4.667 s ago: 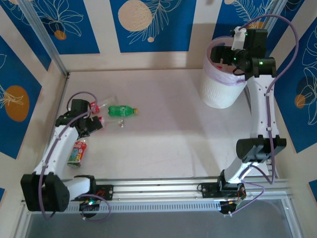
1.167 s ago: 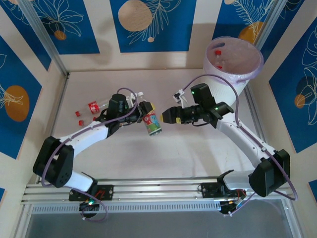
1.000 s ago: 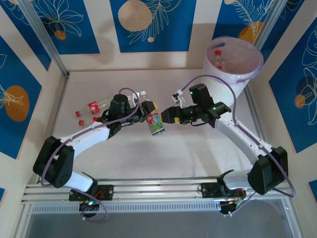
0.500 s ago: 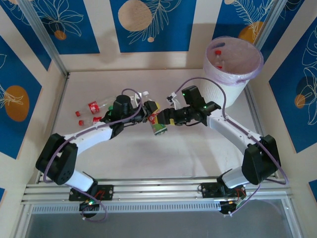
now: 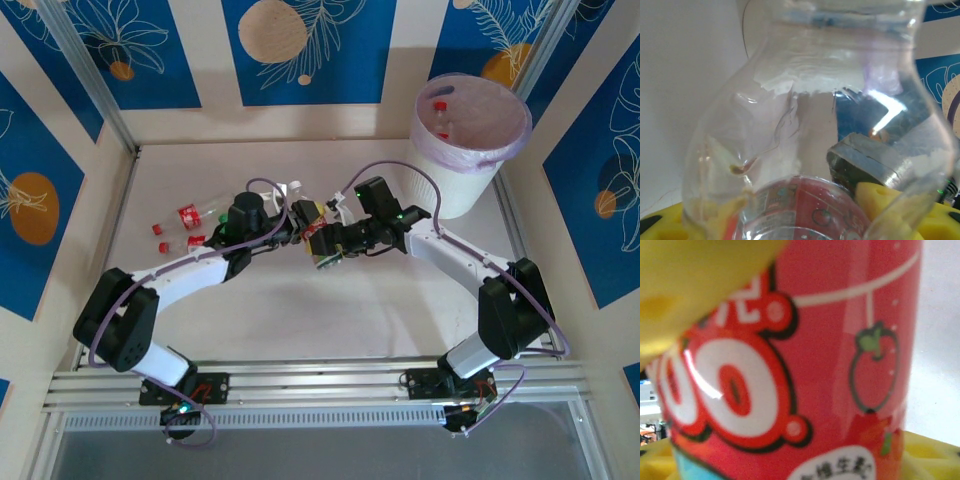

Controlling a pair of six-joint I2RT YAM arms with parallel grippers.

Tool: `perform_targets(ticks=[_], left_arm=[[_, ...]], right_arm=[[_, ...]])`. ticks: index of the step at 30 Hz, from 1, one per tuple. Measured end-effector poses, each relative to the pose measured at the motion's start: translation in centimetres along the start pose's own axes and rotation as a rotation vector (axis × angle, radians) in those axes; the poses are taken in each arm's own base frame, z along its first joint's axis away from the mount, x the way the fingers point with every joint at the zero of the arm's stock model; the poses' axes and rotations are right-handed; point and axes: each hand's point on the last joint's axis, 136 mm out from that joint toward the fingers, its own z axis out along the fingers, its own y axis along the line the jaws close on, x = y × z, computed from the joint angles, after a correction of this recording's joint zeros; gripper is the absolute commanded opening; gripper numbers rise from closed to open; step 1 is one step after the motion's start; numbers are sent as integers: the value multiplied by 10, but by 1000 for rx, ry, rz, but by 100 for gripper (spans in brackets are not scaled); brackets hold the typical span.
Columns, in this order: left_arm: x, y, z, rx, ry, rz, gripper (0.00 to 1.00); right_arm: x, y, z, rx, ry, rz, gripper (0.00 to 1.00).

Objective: Put the plastic bottles in the bin

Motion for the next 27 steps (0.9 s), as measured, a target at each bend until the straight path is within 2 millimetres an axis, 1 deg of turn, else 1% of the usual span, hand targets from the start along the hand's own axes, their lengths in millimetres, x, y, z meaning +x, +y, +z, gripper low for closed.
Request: perform_targets(ticks=[1,3,5,7,10,14,19,24,27], left_arm=[[0,0,0,1,1,1,0],[1,0,0,1,3,2,17],[0,0,0,0,2,3,31],[0,0,0,0,2,4,40],[1,0,0,1,3,4,63],[0,4,0,-13,-2,-2,100],[0,4,0,-11,-2,-5,100],[-4,4,-2,-10,-12,-4,100],[-5,8,-6,-23,-17,-1,100]], right_arm=[[0,0,0,0,0,-1,53],[0,0,0,-1,0,-2,49],[0,0,0,0,-1,-4,47],[0,0,0,0,0,-4,46],[0,0,0,0,-1,-4,44],[-2,0,-2,3,-11,-7,39],[-6,-6,-8,28,-33,4,37],[-8,-24,-16,97,-47,36,35],[-15,-37,-31,182,-69,39,35]])
